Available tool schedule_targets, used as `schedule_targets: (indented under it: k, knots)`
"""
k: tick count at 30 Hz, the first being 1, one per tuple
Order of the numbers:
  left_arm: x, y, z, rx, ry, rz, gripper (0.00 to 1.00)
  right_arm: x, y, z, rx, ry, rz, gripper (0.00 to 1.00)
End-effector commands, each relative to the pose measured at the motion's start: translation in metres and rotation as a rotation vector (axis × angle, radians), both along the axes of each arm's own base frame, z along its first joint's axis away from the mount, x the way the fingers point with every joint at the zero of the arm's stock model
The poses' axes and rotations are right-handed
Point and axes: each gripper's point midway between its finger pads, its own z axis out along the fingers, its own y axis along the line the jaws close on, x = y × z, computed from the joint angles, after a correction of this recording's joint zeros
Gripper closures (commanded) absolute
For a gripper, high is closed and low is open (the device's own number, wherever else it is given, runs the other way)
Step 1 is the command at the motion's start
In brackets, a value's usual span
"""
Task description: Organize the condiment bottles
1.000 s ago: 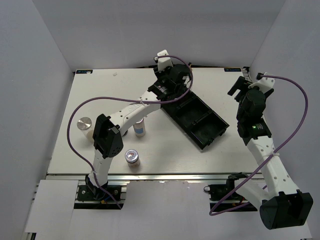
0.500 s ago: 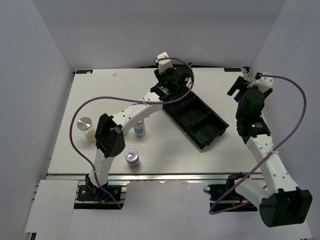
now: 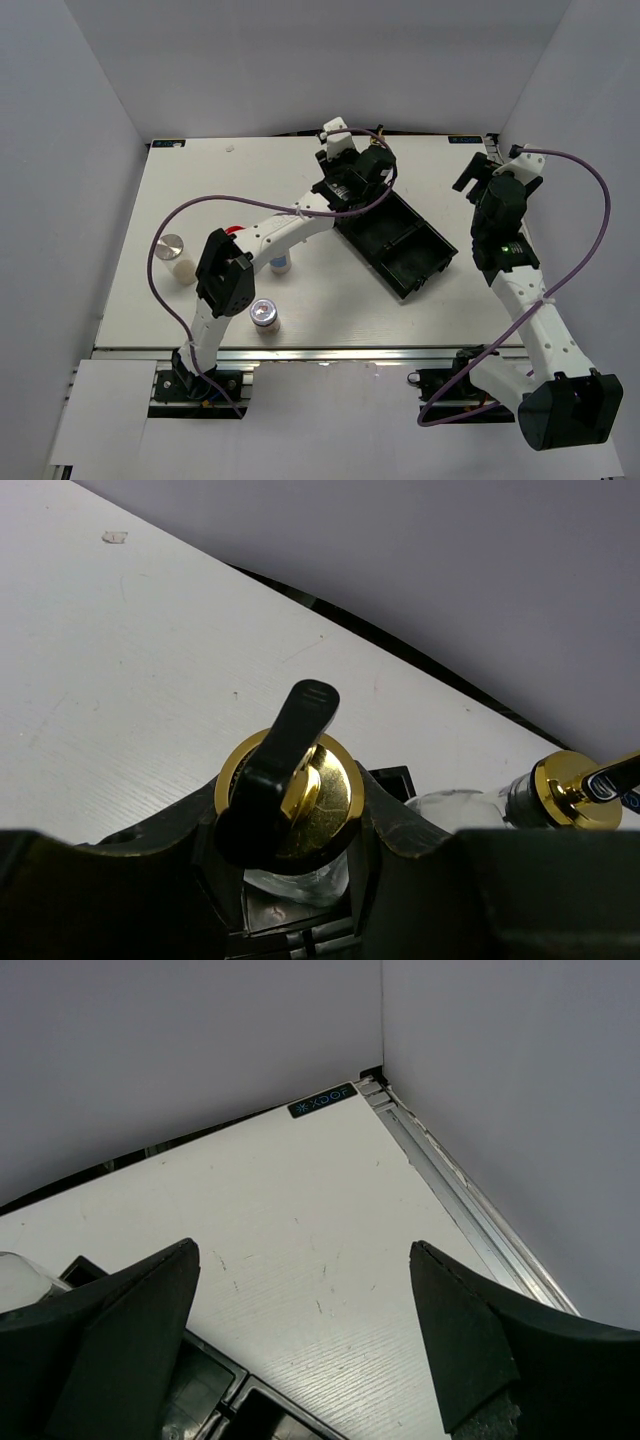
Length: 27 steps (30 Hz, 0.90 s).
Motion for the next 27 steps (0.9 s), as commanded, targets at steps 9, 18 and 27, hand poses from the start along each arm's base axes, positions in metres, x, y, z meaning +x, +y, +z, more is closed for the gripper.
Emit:
schedule_targets:
  k: [9, 18, 27]
  knots:
    - [0.004, 0.007, 0.049, -0.129, -0.142, 0.107, 0.78, 0.005, 0.000, 0.000, 0.021, -0.008, -0.003, 0.11]
    - [0.011, -0.003, 0.040, -0.119, -0.130, 0.088, 0.73, 0.008, 0.001, -0.004, 0.023, 0.003, 0.004, 0.11]
    - [0.016, -0.011, 0.033, -0.125, -0.128, 0.065, 0.57, 0.007, -0.001, -0.003, 0.019, 0.007, -0.006, 0.11]
